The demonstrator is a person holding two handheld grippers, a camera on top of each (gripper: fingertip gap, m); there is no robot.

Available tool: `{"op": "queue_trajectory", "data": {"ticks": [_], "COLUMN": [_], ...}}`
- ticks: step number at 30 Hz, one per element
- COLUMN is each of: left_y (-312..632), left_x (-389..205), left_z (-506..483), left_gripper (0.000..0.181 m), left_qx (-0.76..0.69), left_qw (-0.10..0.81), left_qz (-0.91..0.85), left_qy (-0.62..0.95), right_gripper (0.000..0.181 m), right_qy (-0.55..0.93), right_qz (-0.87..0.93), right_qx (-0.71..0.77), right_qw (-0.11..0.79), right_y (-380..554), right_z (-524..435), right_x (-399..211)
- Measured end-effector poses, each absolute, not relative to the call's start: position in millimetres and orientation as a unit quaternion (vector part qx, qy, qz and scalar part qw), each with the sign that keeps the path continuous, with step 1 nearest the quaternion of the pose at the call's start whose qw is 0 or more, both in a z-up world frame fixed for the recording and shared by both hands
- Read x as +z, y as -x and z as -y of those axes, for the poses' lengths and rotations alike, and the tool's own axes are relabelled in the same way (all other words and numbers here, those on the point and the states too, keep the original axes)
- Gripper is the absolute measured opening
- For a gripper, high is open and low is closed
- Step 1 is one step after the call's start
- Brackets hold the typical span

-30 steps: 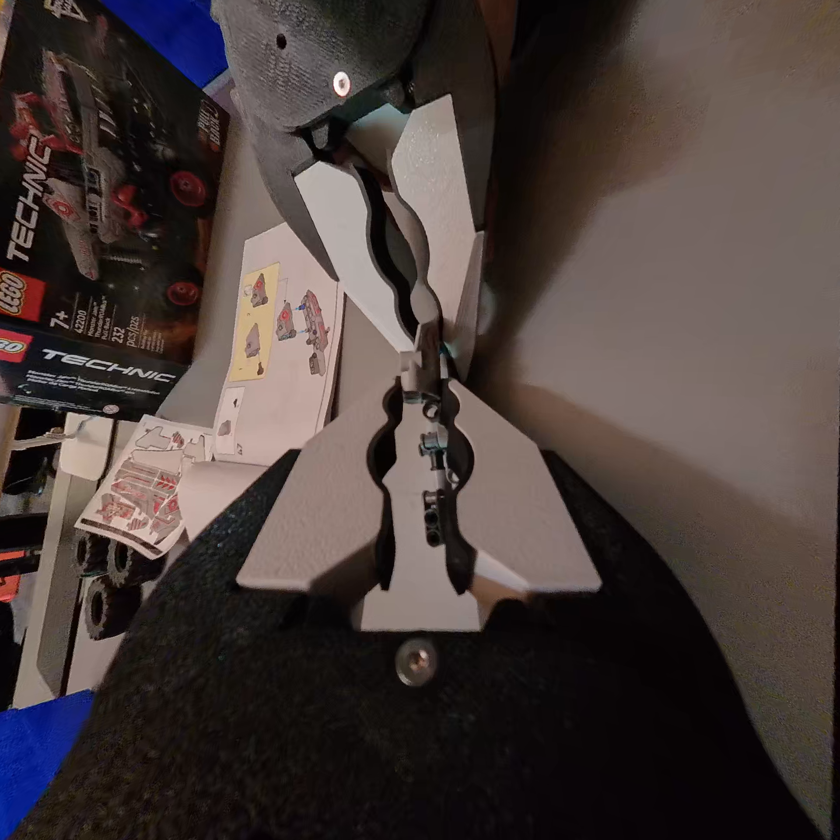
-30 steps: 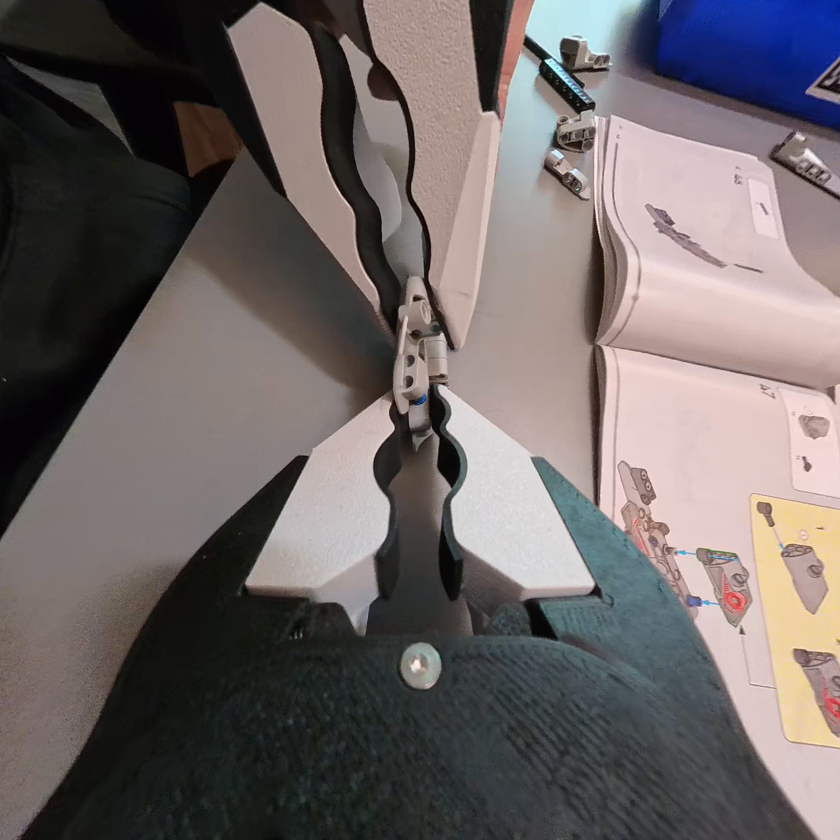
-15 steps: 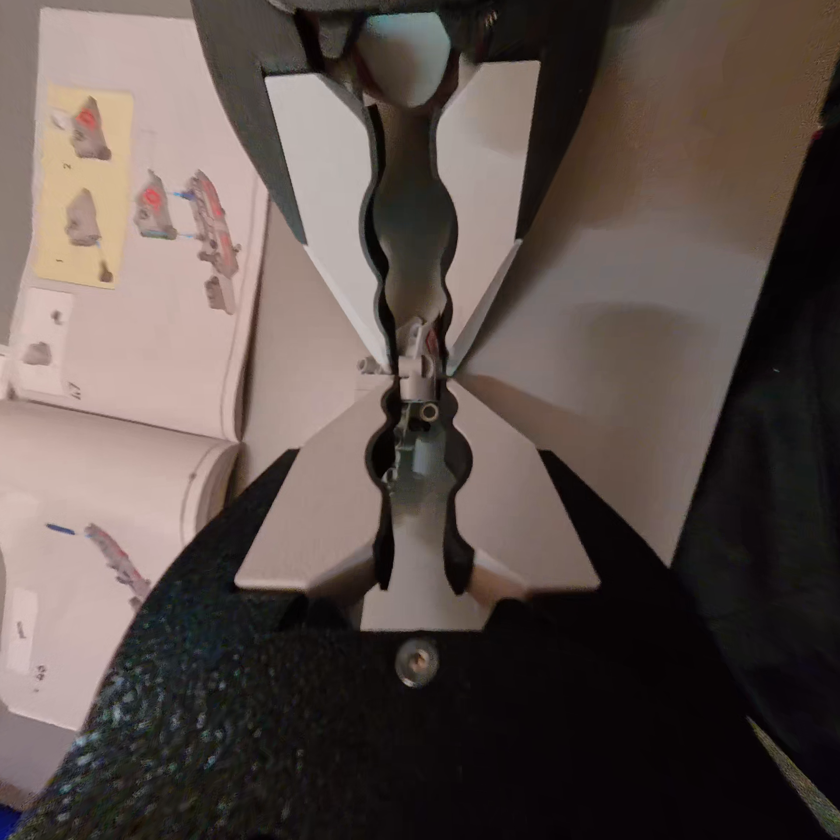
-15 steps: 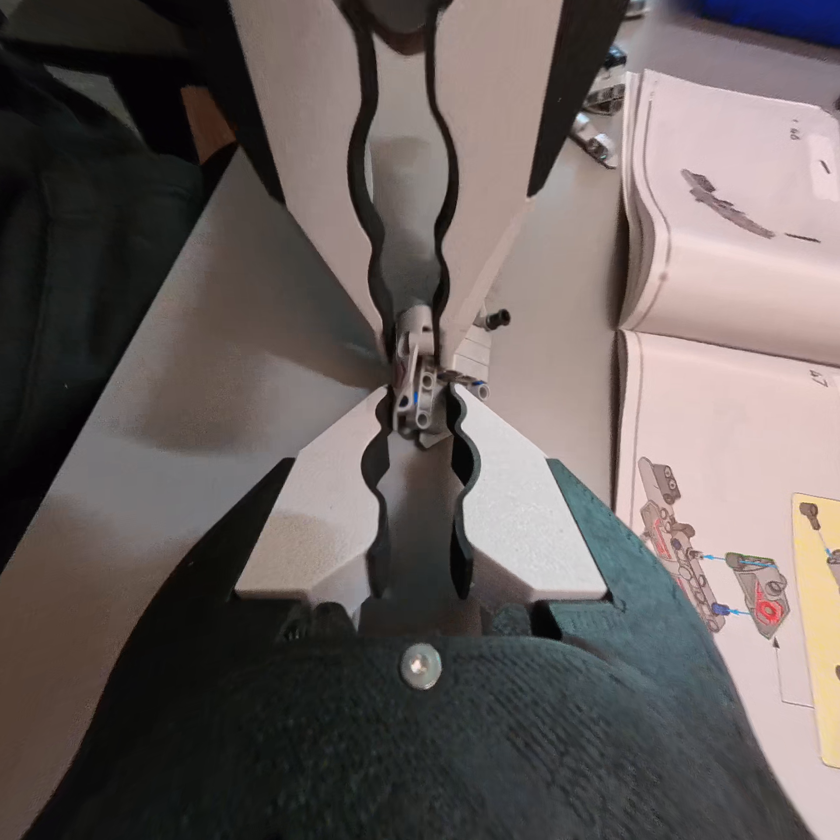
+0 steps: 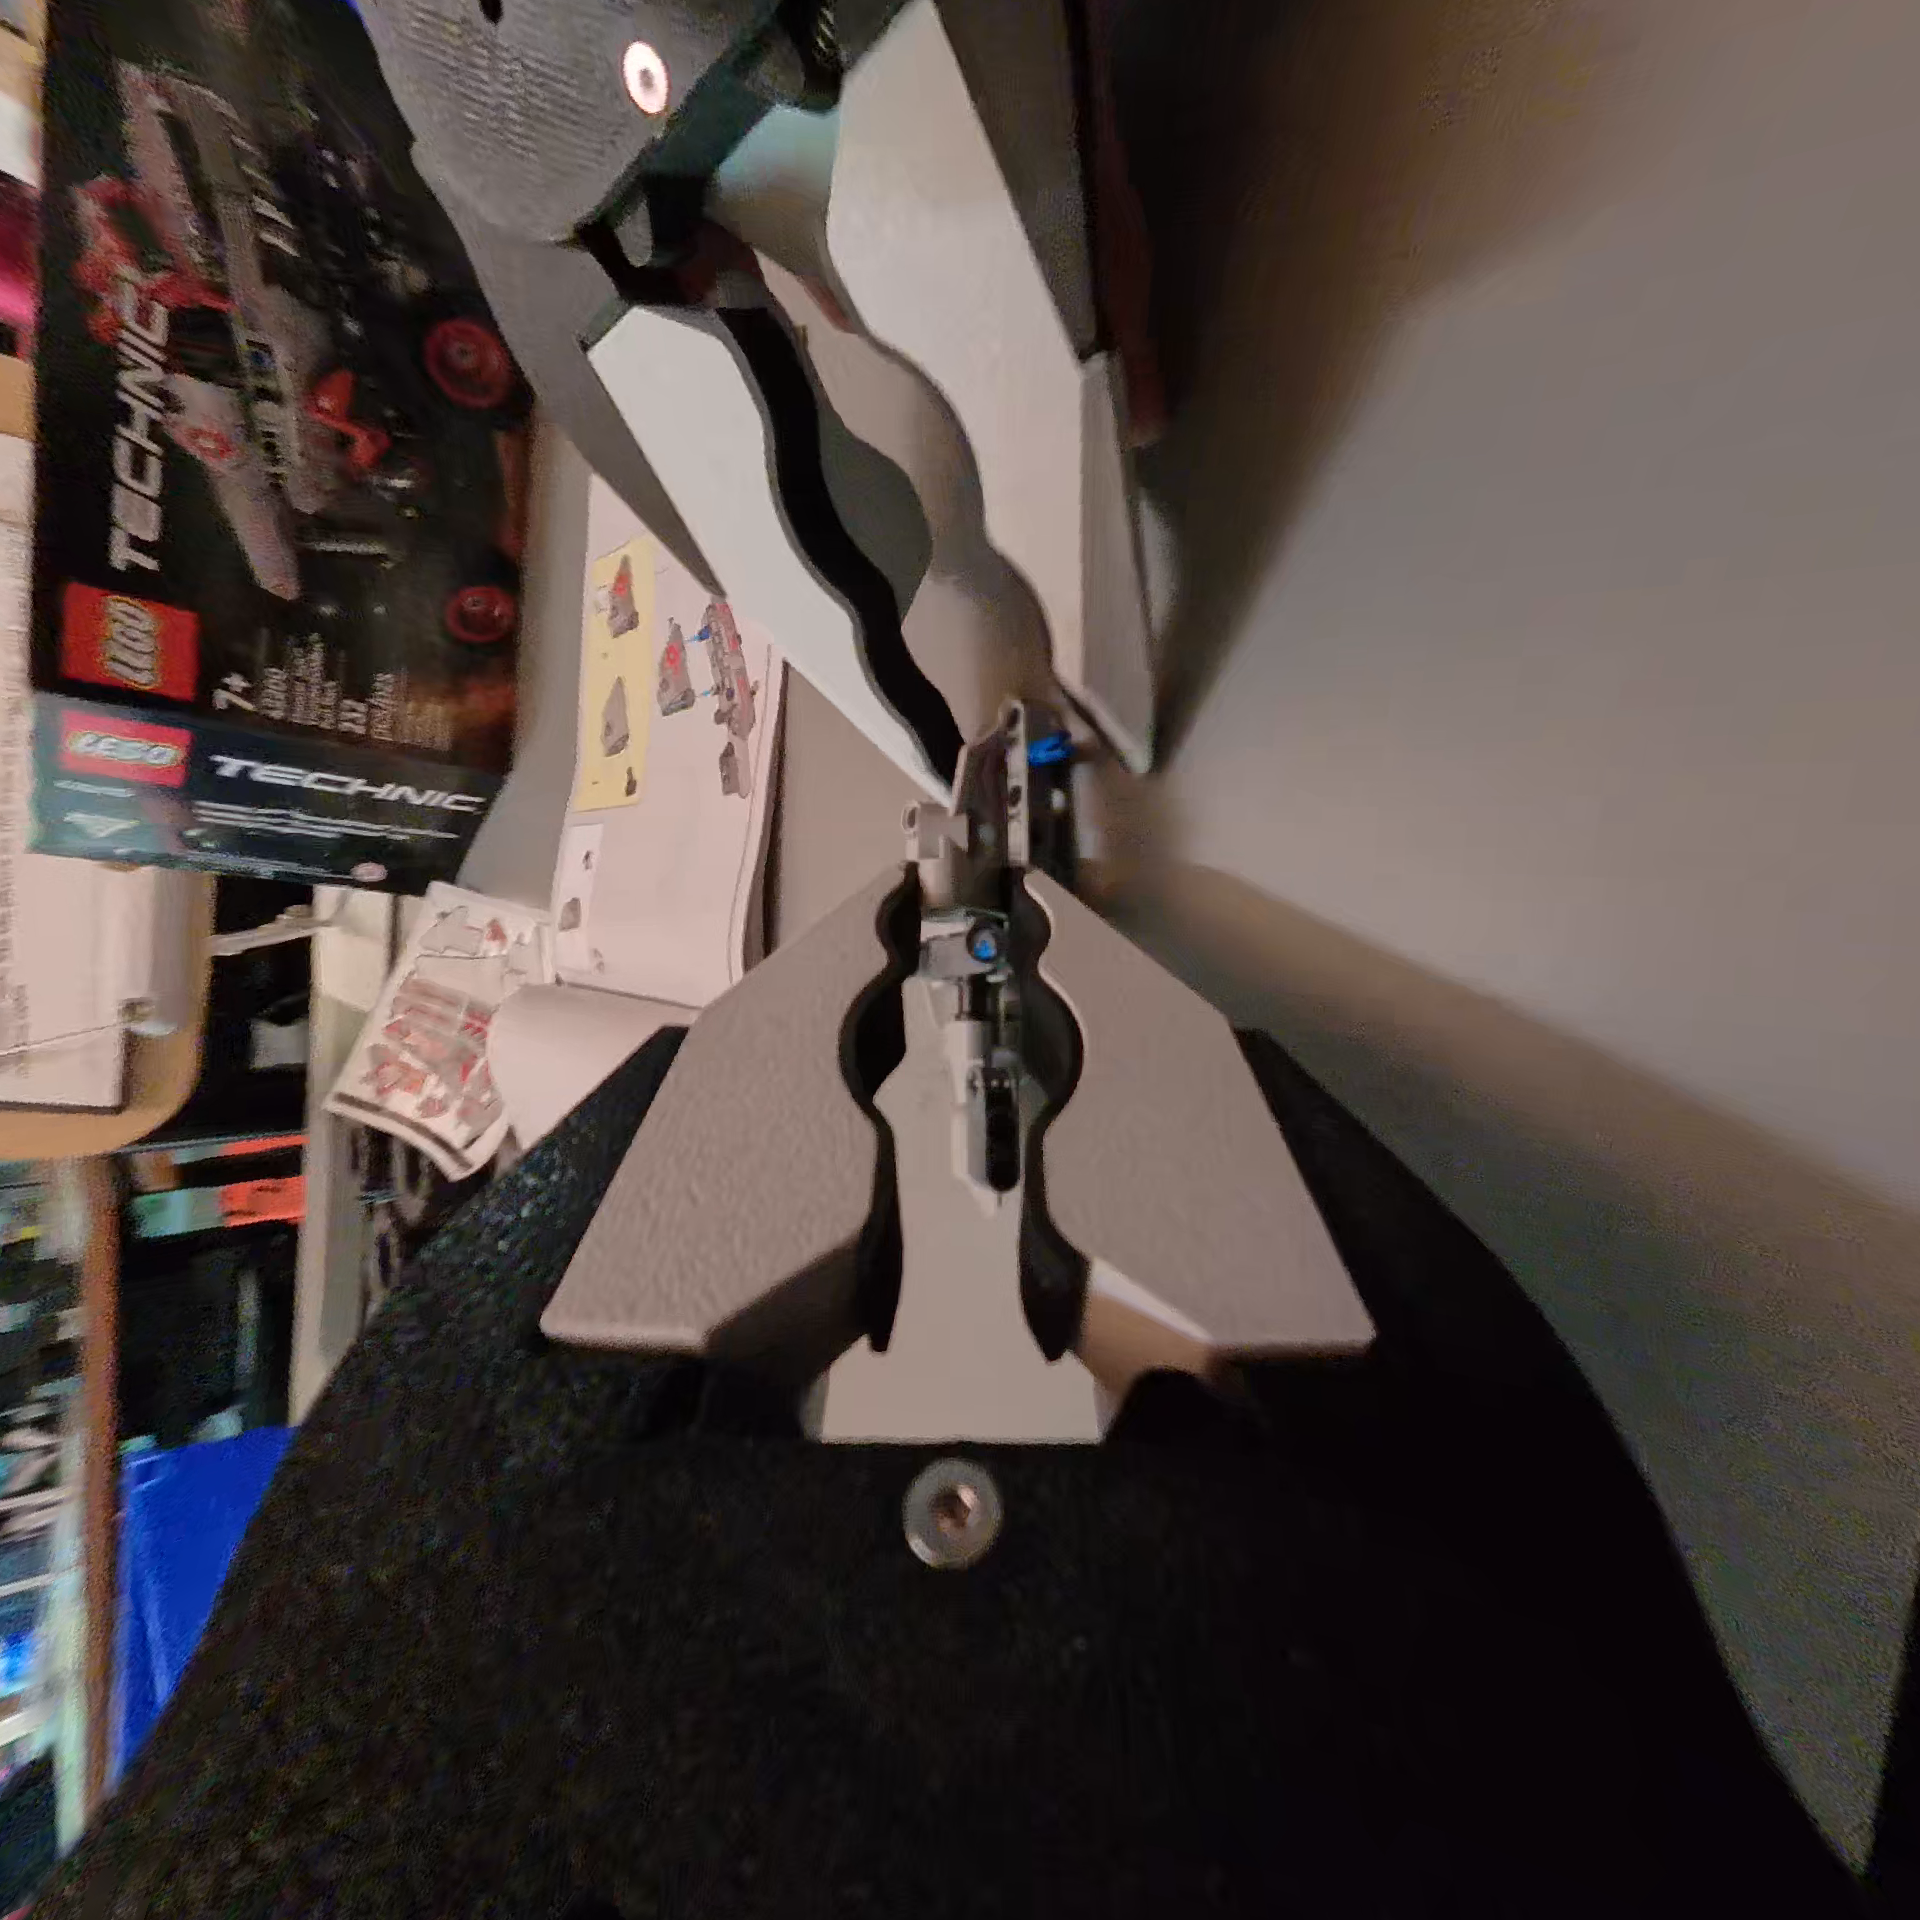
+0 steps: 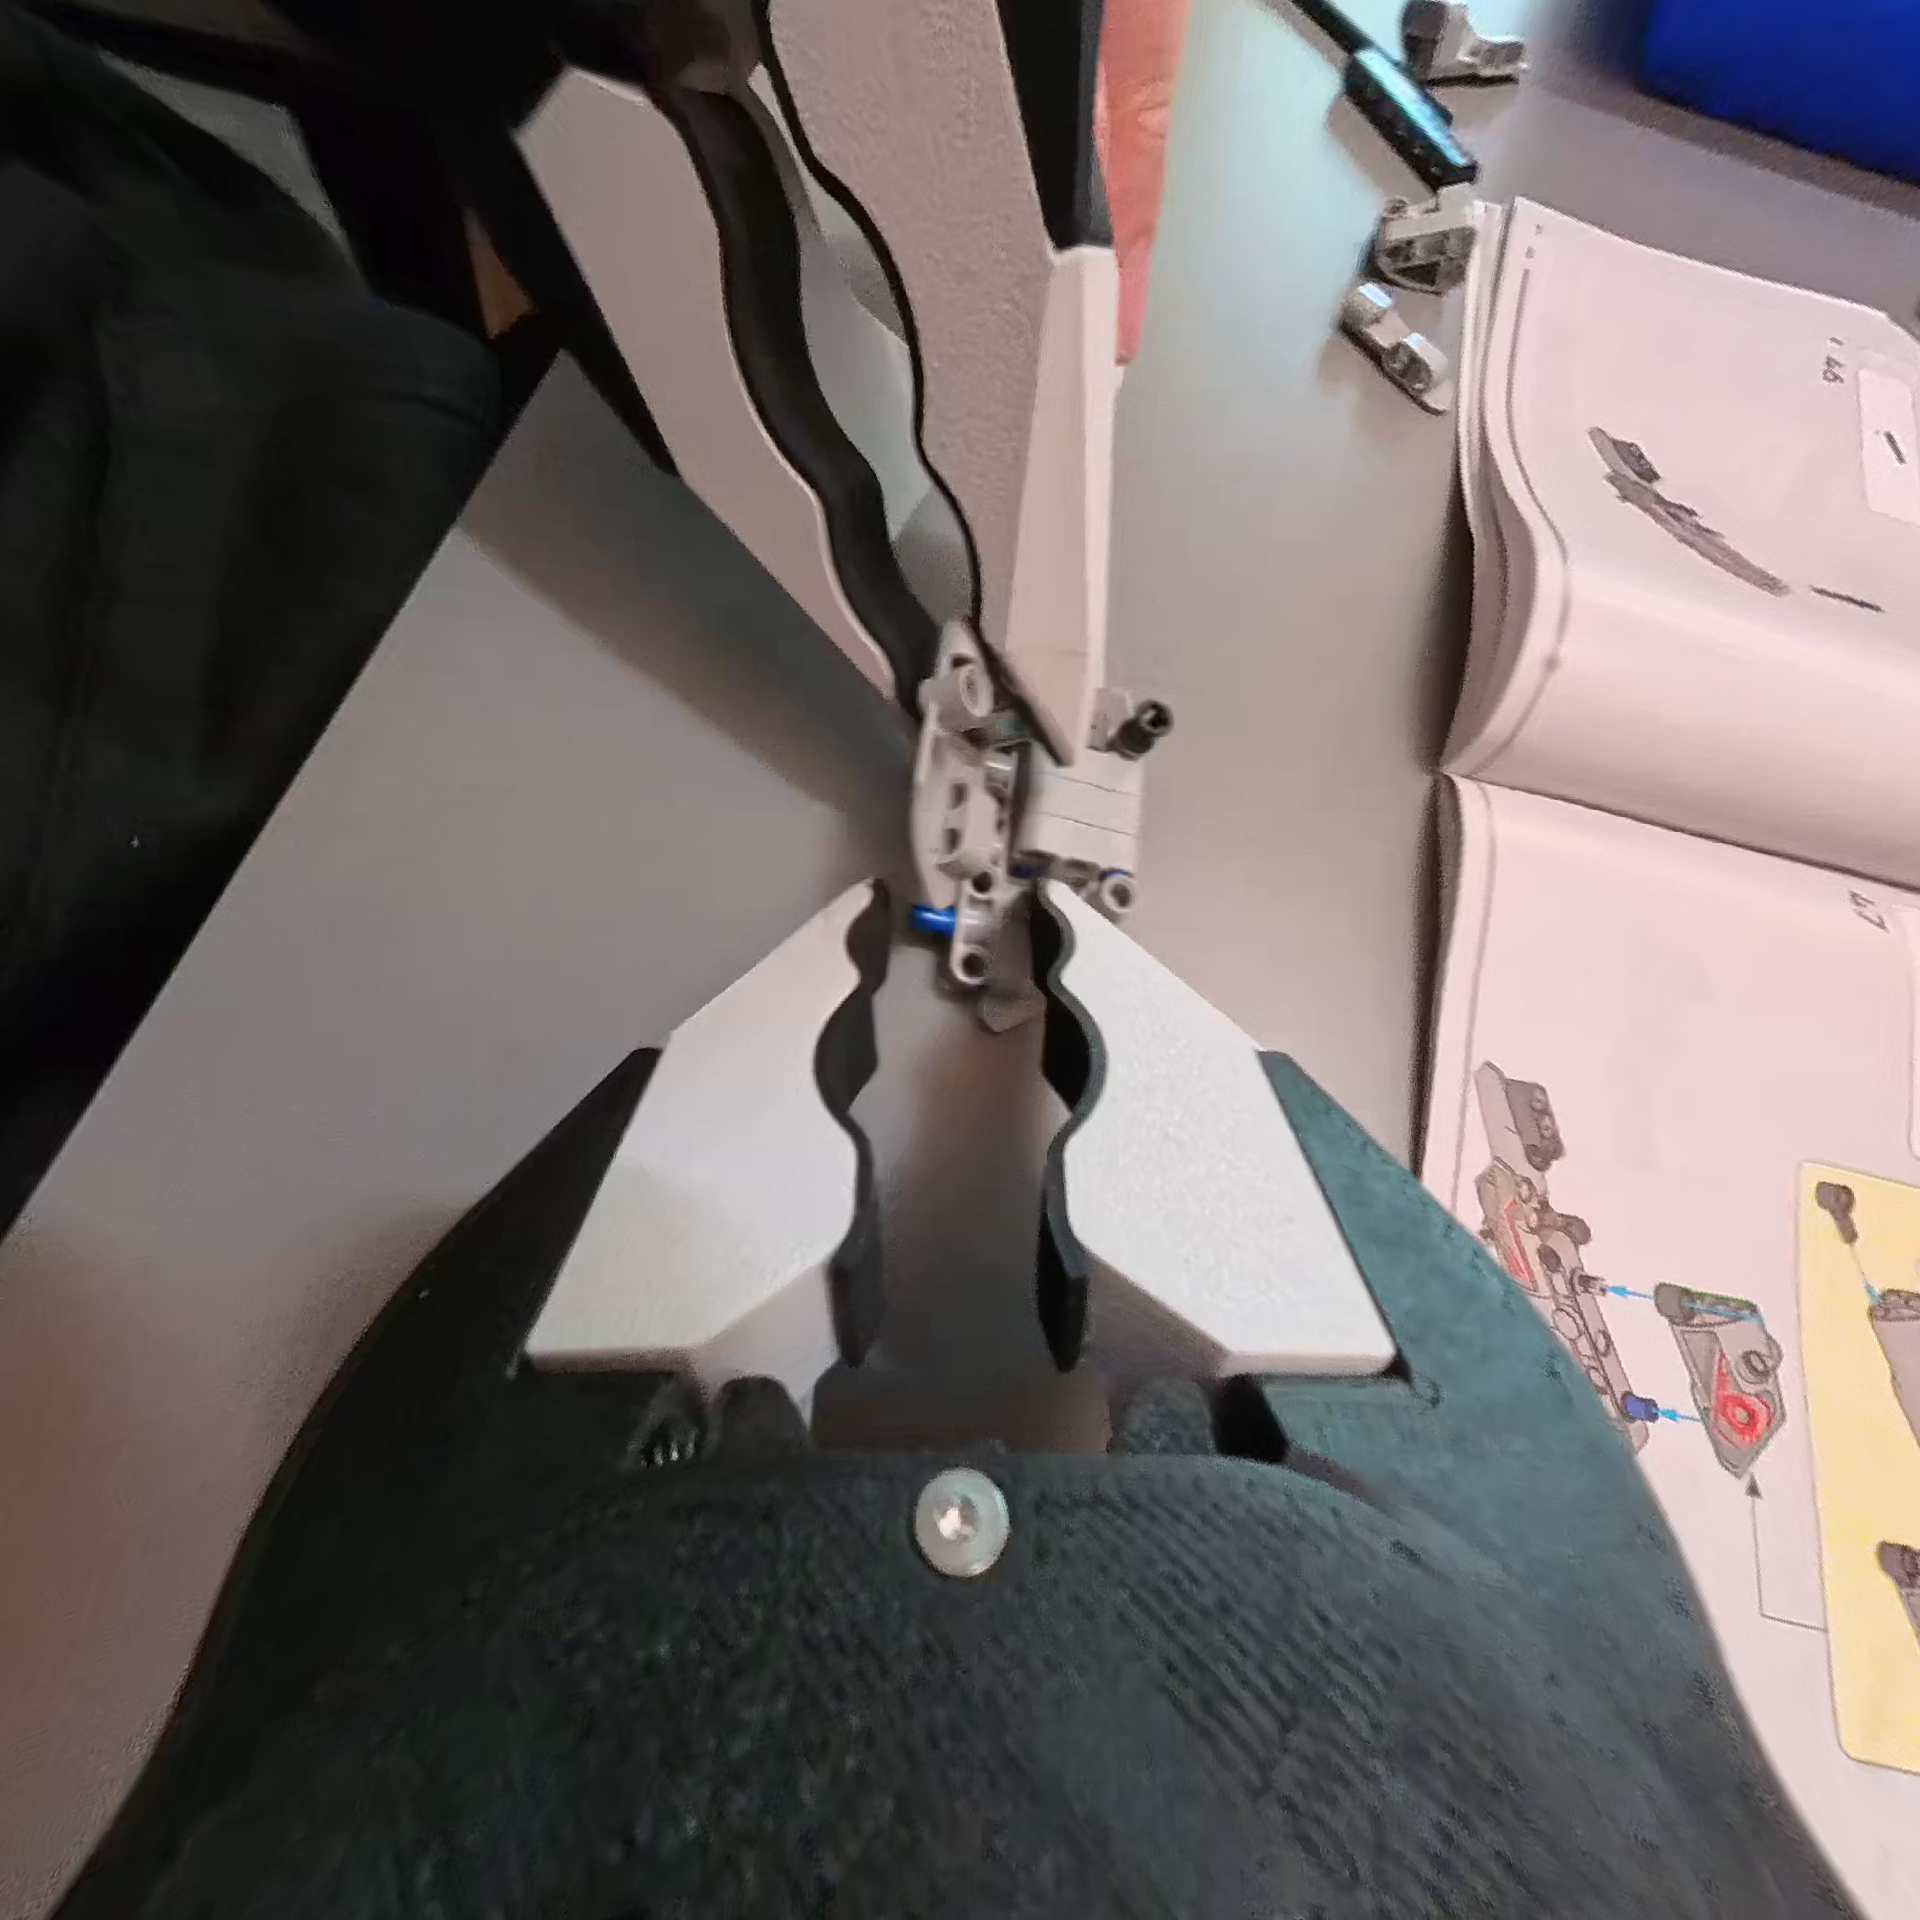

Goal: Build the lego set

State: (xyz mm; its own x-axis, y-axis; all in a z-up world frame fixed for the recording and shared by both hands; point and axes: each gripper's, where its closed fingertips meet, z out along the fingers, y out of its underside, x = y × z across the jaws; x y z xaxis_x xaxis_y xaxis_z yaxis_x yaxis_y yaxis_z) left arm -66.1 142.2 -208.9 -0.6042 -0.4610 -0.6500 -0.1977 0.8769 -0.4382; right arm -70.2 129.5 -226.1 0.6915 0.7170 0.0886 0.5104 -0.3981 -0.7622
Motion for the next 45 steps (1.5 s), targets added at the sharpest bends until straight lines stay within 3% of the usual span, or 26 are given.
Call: {"op": "queue_trajectory", "data": {"ticks": [1,10,16,26,28,30,32,38,40,45], "left_y": [68.1,72.4,68.2,70.6,70.6,68.9,67.6,67.1,68.2,72.6], "left_x": [-212.0,-218.9,-216.3,-204.9,-198.1,-193.4,-188.1,-181.9,-183.7,-198.3], "left_z": [-141.0,-128.9,-133.2,-125.0,-123.4,-124.2,-123.2,-117.8,-118.8,-119.1], "left_gripper": [0.014,0.014,0.013,0.013,0.013,0.013,0.013,0.013,0.013,0.014], "left_qx": [-0.153,-0.063,0.013,-0.001,0.009,0.019,0.017,0.016,0.020,-0.002], "left_qw": [0.415,0.513,0.572,0.618,0.637,0.651,0.663,0.676,0.674,0.636], "left_qz": [-0.879,-0.850,-0.817,-0.784,-0.769,-0.757,-0.747,-0.736,-0.738,-0.770], "left_qy": [0.176,0.104,0.068,0.067,0.056,0.048,0.042,0.022,0.023,0.040], "right_gripper": [0.035,0.049,0.076,0.050,0.034,0.035,0.016,0.030,0.008,0.007], "right_qy": [0.819,0.772,0.828,0.854,0.845,0.810,0.790,0.821,0.820,0.840], "right_qz": [0.386,0.402,0.380,0.272,0.190,0.114,0.074,0.078,0.105,0.157], "right_qx": [0.131,0.147,0.176,0.173,0.256,0.380,0.440,0.384,0.366,0.298], "right_qw": [0.405,0.469,0.373,0.407,0.430,0.431,0.420,0.415,0.427,0.425], "right_y": [73.4,55.5,56.3,48.5,53.4,66.2,72.0,74.5,77.7,81.0], "right_z": [-125.8,-118.7,-124.5,-119.9,-113.5,-105.3,-100.9,-105.1,-105.3,-105.4], "right_x": [-225.6,-202.6,-229.4,-210.9,-193.6,-180.0,-175.8,-191.8,-189.0,-198.1]}}
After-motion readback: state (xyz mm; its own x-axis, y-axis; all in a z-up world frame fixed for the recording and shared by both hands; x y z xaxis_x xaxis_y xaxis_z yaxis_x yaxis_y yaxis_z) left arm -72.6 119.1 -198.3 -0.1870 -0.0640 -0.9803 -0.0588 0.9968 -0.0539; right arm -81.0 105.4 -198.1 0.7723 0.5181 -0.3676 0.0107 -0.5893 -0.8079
